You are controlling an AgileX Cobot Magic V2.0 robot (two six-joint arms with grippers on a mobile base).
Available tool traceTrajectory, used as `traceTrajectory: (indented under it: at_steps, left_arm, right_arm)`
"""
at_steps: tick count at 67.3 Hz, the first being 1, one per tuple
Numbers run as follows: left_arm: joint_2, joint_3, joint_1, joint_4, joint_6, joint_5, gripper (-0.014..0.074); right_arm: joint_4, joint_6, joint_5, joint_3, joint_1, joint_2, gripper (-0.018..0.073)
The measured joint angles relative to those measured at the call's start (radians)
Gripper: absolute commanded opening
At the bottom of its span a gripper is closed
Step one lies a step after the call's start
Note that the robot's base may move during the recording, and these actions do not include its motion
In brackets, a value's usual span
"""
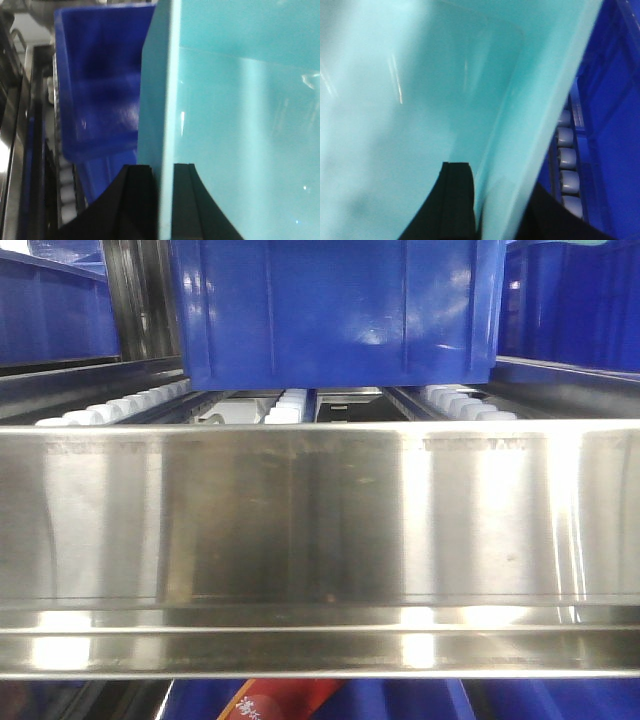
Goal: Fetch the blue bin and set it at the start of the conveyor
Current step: 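Lift the bin with both grippers and pull it off the shelf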
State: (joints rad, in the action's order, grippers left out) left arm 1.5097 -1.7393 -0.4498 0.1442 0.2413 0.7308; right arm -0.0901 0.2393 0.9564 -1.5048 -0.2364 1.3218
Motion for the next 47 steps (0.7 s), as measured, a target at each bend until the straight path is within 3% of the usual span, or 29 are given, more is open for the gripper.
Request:
traceTrajectory:
  at_steps: [47]
  left_arm:
    - [0.0,0.0,0.0,0.008,-0.006,-0.063,-0.0111]
  right_arm:
    - [-0.019,0.009,-0.071,-0.002,0.003,0.0,-0.0153]
